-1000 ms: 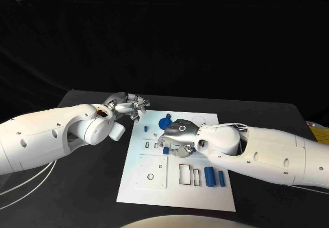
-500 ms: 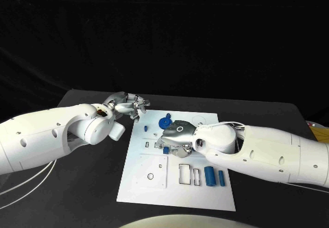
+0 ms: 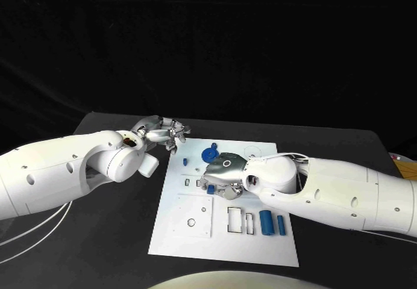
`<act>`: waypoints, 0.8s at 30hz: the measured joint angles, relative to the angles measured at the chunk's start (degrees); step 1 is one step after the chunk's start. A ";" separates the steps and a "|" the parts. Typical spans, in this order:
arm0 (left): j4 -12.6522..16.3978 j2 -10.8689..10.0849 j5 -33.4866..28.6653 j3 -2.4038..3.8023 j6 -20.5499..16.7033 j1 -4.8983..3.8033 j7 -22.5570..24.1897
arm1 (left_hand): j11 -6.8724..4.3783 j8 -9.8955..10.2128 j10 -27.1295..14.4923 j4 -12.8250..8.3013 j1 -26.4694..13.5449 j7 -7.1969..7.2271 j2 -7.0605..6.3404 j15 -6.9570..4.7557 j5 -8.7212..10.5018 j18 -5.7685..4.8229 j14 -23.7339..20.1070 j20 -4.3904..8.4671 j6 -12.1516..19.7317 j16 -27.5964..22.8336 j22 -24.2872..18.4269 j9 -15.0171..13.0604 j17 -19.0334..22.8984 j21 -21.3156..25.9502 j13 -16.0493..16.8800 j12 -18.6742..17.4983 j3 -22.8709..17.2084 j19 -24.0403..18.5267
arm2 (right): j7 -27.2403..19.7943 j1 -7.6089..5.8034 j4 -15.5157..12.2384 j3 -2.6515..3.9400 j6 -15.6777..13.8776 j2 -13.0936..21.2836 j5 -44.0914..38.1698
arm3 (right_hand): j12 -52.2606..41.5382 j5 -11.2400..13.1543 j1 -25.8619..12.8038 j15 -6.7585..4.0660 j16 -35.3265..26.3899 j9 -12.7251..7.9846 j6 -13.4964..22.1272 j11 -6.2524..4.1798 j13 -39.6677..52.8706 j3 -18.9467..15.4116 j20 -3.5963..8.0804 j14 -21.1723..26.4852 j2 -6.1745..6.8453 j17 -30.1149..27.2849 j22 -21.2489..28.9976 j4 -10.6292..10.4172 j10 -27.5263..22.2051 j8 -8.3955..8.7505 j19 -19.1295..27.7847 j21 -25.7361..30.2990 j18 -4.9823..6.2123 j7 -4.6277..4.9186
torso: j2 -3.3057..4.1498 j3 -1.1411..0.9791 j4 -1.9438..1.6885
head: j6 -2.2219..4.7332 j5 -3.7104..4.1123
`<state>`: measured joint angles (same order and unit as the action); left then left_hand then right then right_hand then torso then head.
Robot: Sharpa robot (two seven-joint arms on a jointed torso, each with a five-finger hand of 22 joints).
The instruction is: Assemble the parts on the task board
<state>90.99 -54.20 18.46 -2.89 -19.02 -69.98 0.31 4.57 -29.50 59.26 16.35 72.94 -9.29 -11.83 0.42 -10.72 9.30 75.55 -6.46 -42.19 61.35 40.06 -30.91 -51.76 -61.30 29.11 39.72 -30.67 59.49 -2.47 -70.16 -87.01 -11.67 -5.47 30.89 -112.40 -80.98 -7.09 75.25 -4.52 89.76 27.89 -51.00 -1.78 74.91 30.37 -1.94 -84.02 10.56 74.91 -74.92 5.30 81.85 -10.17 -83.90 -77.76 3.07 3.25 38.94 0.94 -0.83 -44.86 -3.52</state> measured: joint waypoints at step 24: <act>-0.24 0.02 0.02 0.00 0.19 0.00 -0.35 | -0.08 0.00 -0.08 0.00 0.23 0.00 0.23 0.00 0.00 0.00 0.00 0.00 0.00 0.23 -0.01 0.06 -0.08 0.00 -0.06 0.00 0.00 0.00 | -0.68 0.10 0.65 0.00 -0.98 -0.71 -0.09 | -0.76 1.58 -0.62 0.01 0.00 0.81 -5.39 0.63 0.00 0.47 -0.01 0.00 -1.37 -0.01 0.01 -0.47 0.63 -2.62 0.00 -0.62 0.01 0.58 | -0.02 -0.01 0.01 | -0.42 -0.02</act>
<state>90.75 -54.18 18.48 -2.88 -18.83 -69.98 -0.05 4.50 -29.50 59.18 16.35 73.17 -9.30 -11.60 0.43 -10.72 9.30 75.55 -6.46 -42.19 61.57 40.05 -30.85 -51.83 -61.30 29.04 39.72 -30.67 59.49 -3.15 -70.06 -86.36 -11.67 -6.45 30.18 -112.48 -81.75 -5.51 74.63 -4.52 89.76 28.70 -56.39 -1.15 74.90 30.84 -1.95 -84.02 9.19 74.90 -74.91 4.83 82.48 -12.79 -83.90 -78.38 3.08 3.83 38.92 0.94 -0.82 -45.27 -3.54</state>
